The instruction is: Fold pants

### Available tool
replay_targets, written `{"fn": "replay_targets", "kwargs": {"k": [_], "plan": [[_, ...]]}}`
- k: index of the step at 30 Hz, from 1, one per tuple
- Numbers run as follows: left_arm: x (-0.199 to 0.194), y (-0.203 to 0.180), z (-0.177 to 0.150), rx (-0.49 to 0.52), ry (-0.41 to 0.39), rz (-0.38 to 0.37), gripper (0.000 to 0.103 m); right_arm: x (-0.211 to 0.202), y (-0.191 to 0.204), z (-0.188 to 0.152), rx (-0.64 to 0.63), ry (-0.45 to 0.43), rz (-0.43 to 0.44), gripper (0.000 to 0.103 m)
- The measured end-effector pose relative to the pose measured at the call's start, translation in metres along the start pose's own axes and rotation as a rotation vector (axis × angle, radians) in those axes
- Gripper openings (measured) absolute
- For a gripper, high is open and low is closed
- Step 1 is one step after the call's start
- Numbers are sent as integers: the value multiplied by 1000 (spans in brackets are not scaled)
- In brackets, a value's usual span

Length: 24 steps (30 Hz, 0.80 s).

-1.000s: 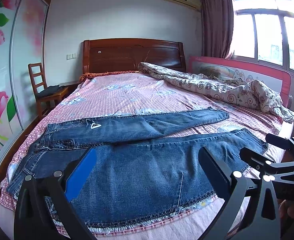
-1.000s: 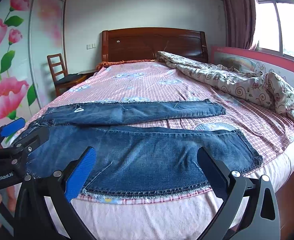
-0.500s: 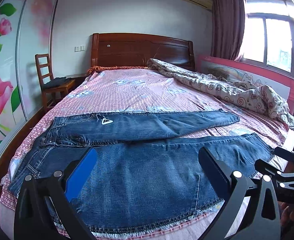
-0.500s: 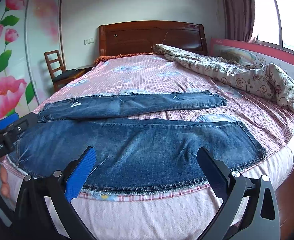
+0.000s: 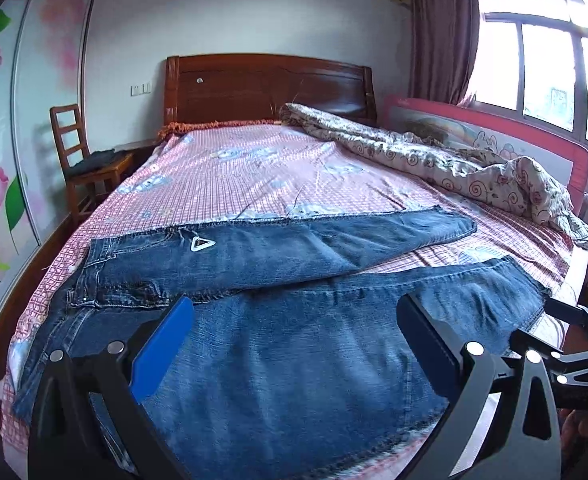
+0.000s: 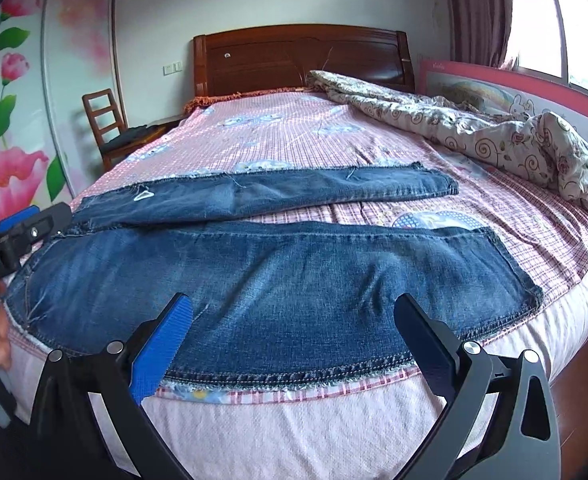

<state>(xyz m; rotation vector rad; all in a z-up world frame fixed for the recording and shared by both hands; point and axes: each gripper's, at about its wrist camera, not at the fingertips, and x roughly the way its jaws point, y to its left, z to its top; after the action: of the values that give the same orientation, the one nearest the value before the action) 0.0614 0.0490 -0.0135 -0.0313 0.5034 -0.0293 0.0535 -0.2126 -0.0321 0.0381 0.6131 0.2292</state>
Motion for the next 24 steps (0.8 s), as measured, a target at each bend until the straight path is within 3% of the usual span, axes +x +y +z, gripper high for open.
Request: {"fn": "replay_targets", "kwargs": {"k": [5, 10, 17, 24], "plan": [[34, 52, 23, 70, 84, 14, 101, 13, -2, 2, 5, 48, 4, 100], [71, 125, 45, 57, 155, 28, 101, 28, 4, 7, -5, 83, 13, 100], [131, 238, 50, -111, 250, -14, 101, 49, 21, 8, -37, 149, 39, 100], [193, 314, 39, -278, 307, -57, 101, 73, 36, 13, -49, 207, 74, 100]]}}
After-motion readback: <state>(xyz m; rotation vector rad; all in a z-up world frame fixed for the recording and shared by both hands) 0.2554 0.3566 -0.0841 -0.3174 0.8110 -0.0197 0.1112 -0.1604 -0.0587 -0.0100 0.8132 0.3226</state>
